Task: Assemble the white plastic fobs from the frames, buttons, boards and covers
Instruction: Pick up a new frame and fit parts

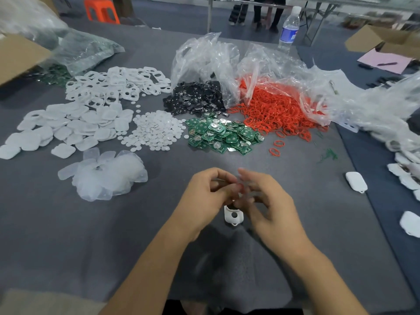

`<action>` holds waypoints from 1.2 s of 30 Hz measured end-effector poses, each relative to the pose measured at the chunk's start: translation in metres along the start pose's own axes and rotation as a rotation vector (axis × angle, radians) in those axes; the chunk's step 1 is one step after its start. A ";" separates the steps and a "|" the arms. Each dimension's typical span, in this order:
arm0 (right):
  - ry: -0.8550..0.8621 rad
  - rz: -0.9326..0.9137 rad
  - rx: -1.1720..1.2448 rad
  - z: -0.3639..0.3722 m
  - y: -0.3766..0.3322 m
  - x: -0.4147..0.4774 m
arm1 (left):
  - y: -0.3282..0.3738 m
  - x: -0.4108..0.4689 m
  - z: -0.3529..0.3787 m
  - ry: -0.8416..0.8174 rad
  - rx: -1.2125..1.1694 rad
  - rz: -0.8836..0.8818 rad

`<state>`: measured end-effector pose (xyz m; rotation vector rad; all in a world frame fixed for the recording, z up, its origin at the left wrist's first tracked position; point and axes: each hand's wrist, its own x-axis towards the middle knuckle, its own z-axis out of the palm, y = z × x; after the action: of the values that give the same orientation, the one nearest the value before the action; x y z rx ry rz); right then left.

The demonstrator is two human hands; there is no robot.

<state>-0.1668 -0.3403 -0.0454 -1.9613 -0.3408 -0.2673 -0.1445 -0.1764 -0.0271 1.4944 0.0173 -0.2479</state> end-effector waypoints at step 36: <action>-0.284 -0.029 -0.503 -0.007 0.000 0.009 | -0.053 -0.018 -0.013 0.103 0.826 0.319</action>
<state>-0.1588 -0.3459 -0.0392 -2.5001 -0.5233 -0.0947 -0.1692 -0.1640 -0.0771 2.2962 -0.2682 0.1046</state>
